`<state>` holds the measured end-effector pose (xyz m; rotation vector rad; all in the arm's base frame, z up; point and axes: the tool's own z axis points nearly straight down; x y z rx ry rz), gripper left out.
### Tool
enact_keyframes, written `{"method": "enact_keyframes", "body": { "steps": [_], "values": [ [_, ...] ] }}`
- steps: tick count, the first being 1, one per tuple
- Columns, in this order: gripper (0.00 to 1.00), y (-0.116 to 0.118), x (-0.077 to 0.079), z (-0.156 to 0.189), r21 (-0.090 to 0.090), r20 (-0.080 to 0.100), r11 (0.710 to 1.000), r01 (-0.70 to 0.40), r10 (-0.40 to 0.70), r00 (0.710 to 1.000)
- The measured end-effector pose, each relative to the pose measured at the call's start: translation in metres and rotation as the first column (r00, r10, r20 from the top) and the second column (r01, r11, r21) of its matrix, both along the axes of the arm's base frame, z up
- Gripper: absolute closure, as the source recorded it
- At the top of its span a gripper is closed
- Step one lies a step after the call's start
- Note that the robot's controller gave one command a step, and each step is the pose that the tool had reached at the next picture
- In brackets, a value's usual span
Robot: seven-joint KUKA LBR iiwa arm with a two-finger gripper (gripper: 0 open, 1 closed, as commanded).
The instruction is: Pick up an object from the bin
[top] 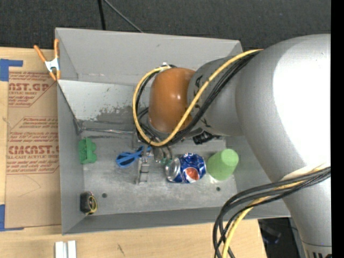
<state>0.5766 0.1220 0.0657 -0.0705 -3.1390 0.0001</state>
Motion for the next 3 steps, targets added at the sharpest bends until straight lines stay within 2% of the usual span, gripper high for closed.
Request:
{"method": "enact_keyframes", "body": {
  "steps": [3],
  "values": [
    [0.0, 0.0025, 0.0015, 0.0009, 0.006, 0.007, 1.0, -0.001, 0.001, 1.0]
  ]
}}
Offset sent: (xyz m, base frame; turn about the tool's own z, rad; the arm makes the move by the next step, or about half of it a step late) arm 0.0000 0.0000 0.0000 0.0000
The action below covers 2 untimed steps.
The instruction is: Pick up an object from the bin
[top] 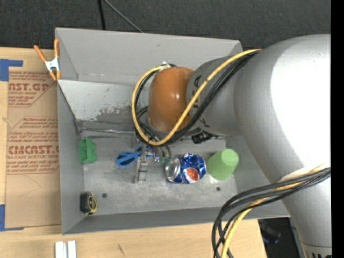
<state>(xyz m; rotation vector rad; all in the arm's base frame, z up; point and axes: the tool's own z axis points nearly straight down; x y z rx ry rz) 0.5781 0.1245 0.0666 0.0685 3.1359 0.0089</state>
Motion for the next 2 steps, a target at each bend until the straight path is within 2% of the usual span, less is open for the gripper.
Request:
{"method": "enact_keyframes", "body": {
  "steps": [1, 2],
  "values": [
    [0.0, 0.0008, 0.0001, 0.0001, 0.002, 0.001, 1.0, 0.0, 0.0, 1.0],
    [1.0, 0.0007, 0.0008, 0.0004, 0.002, 0.002, 1.0, 0.0, 0.0, 1.0]
  ]
}}
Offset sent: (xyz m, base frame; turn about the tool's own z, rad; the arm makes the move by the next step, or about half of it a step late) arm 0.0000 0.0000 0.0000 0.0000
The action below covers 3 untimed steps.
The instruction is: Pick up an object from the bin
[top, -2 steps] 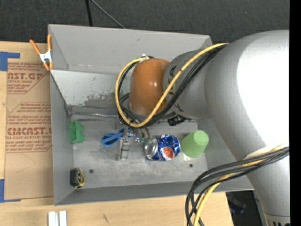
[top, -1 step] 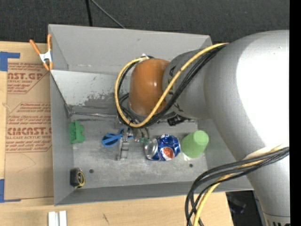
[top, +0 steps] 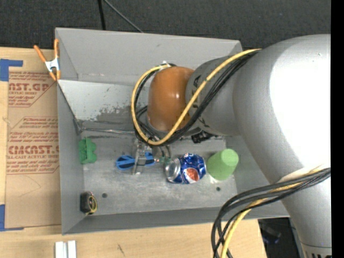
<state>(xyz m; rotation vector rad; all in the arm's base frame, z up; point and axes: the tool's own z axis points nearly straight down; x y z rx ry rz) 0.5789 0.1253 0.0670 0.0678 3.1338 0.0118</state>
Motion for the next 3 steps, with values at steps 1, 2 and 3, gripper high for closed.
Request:
{"method": "enact_keyframes", "body": {
  "steps": [1, 2, 3],
  "values": [
    [1.0, 0.001, 0.001, 0.003, -0.006, -0.004, 1.0, -0.001, 0.001, 1.0],
    [1.0, 0.002, 0.001, 0.019, -0.005, -0.004, 1.0, -0.002, 0.002, 1.0],
    [1.0, 0.003, 0.002, 0.026, -0.005, -0.005, 1.0, -0.003, 0.003, 1.0]
  ]
}}
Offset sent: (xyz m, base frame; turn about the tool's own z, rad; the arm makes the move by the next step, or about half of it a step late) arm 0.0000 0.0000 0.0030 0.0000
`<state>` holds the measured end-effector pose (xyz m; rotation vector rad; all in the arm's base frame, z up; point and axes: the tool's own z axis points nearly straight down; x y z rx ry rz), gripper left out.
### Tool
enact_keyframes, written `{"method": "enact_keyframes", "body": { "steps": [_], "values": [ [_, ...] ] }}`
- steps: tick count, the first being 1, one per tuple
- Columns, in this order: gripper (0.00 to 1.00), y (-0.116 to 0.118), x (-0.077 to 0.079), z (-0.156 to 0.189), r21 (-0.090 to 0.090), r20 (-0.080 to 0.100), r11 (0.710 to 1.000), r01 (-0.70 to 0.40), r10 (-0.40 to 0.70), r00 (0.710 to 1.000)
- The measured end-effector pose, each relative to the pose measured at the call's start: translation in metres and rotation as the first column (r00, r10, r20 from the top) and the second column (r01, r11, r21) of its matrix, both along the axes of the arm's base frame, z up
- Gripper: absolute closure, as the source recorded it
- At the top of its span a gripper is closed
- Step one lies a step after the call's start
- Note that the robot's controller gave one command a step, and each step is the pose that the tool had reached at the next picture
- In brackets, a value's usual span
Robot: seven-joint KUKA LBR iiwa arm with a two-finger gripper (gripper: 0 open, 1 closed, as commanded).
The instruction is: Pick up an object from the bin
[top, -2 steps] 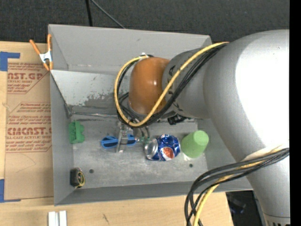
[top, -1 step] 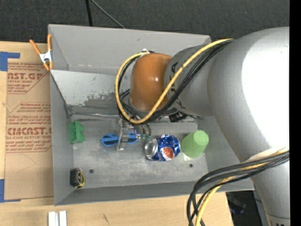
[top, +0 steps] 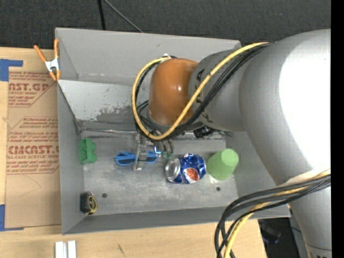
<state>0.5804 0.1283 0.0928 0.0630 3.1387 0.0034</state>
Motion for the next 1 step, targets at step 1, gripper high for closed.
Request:
{"method": "enact_keyframes", "body": {
  "steps": [1],
  "values": [
    [1.0, 0.0013, 0.0005, 0.0151, 0.0, 0.001, 1.0, -0.001, 0.001, 1.0]
  ]
}}
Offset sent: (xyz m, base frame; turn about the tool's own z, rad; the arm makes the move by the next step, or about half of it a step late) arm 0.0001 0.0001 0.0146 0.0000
